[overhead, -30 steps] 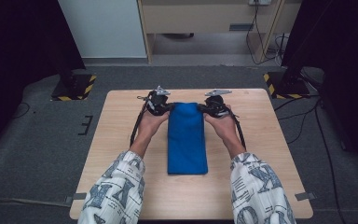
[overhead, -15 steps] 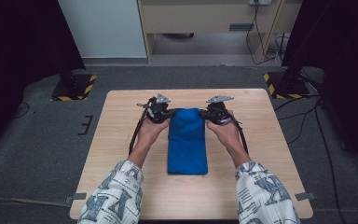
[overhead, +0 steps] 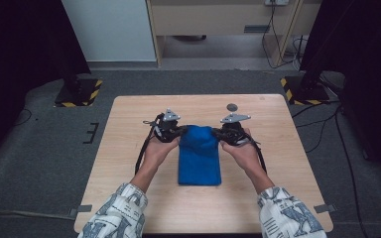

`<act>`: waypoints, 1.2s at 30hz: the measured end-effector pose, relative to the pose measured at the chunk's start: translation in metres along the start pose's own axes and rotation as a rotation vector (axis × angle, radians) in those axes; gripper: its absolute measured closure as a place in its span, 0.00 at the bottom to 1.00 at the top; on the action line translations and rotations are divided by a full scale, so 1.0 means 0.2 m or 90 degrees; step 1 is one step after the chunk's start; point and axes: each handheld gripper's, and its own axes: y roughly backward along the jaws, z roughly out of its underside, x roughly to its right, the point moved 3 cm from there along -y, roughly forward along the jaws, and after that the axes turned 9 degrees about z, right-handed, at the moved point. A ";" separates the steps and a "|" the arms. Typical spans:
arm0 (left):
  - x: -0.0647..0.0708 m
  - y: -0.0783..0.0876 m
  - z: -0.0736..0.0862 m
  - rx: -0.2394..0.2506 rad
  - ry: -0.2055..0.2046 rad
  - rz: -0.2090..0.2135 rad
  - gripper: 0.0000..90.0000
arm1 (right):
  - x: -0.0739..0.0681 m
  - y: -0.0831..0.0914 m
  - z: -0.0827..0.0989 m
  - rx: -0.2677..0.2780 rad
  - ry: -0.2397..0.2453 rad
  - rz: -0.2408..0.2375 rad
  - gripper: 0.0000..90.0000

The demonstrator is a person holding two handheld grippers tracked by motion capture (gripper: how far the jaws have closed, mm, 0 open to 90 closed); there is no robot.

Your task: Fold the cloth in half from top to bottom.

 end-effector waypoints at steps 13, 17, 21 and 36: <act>0.10 0.08 0.08 0.005 -0.015 0.009 0.97 | -0.09 0.10 0.08 0.009 0.031 -0.019 0.95; 0.14 0.09 0.13 0.002 -0.014 0.025 0.97 | -0.09 0.11 0.10 0.007 0.035 -0.018 0.94; 0.18 0.07 0.17 -0.007 -0.021 0.039 0.97 | -0.10 0.11 0.16 -0.007 0.051 -0.021 0.93; 0.31 0.05 0.42 -0.054 -0.023 0.074 0.96 | -0.20 0.18 0.36 -0.039 0.077 -0.052 0.85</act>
